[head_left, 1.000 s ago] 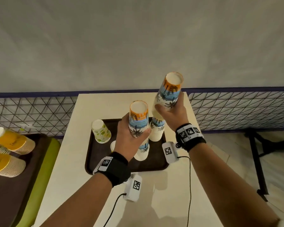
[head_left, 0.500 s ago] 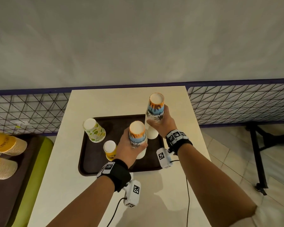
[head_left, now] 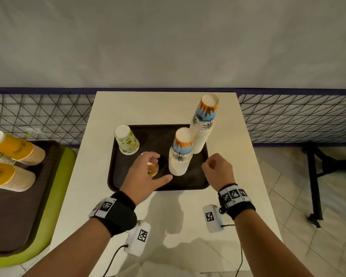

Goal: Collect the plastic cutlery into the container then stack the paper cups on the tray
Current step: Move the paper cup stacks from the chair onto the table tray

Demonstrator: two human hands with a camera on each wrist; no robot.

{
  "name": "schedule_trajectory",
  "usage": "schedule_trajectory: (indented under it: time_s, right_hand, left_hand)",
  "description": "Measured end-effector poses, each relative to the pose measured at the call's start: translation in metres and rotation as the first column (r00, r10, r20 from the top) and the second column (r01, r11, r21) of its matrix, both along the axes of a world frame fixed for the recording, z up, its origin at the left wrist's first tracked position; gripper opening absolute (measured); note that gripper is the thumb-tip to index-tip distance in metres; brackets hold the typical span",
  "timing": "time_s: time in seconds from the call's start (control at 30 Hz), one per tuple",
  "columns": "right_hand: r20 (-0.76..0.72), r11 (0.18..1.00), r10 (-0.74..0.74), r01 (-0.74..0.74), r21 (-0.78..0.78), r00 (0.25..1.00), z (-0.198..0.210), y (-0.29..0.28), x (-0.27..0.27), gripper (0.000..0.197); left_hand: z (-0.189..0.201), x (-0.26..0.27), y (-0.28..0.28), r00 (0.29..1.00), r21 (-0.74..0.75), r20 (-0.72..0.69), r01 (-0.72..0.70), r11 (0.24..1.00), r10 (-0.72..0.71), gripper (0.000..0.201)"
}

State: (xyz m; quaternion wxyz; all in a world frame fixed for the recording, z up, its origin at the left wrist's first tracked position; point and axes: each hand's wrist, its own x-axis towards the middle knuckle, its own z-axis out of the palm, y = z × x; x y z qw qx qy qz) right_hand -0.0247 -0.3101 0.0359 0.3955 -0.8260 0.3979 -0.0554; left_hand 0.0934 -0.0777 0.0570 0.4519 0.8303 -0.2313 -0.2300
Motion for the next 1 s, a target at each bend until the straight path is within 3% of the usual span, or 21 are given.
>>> schedule_trajectory:
  time_s: [0.2, 0.33, 0.47, 0.67, 0.8, 0.87, 1.0]
  right_hand:
    - [-0.194, 0.957, 0.286, -0.269, 0.113, 0.938, -0.02, 0.093, -0.01, 0.025]
    - [-0.094, 0.884, 0.449, -0.427, 0.191, 0.888, -0.027, 0.162, 0.023, 0.005]
    - [0.012, 0.811, 0.544, -0.53, 0.247, 0.839, -0.025, 0.238, 0.078, 0.019]
    - [0.114, 0.715, 0.636, -0.639, 0.285, 0.763, -0.017, 0.351, 0.168, 0.04]
    - [0.074, 0.669, 0.705, -0.696, 0.262, 0.706, -0.022, 0.413, 0.227, 0.068]
    - [0.064, 0.672, 0.706, -0.695, 0.257, 0.706, -0.03, 0.439, 0.253, 0.077]
    - [0.112, 0.678, 0.687, -0.689, 0.256, 0.718, -0.04, 0.472, 0.293, 0.095]
  left_hand:
    - [-0.02, 0.0, 0.119, 1.0, 0.121, -0.013, 0.004, 0.993, -0.002, 0.036]
    - [-0.038, 0.006, 0.203, 0.987, 0.163, -0.038, -0.146, 0.976, 0.155, 0.032]
    - [-0.037, 0.026, 0.283, 0.954, 0.191, 0.045, -0.298, 0.935, 0.295, 0.034]
    - [-0.016, 0.079, 0.375, 0.814, 0.151, 0.231, -0.572, 0.807, 0.533, 0.046]
    - [0.0, 0.131, 0.411, 0.725, 0.082, 0.249, -0.677, 0.732, 0.642, 0.075]
    - [0.005, 0.159, 0.418, 0.721, 0.006, 0.216, -0.675, 0.738, 0.658, 0.089]
    - [0.011, 0.205, 0.412, 0.757, -0.041, 0.181, -0.632, 0.774, 0.627, 0.096]
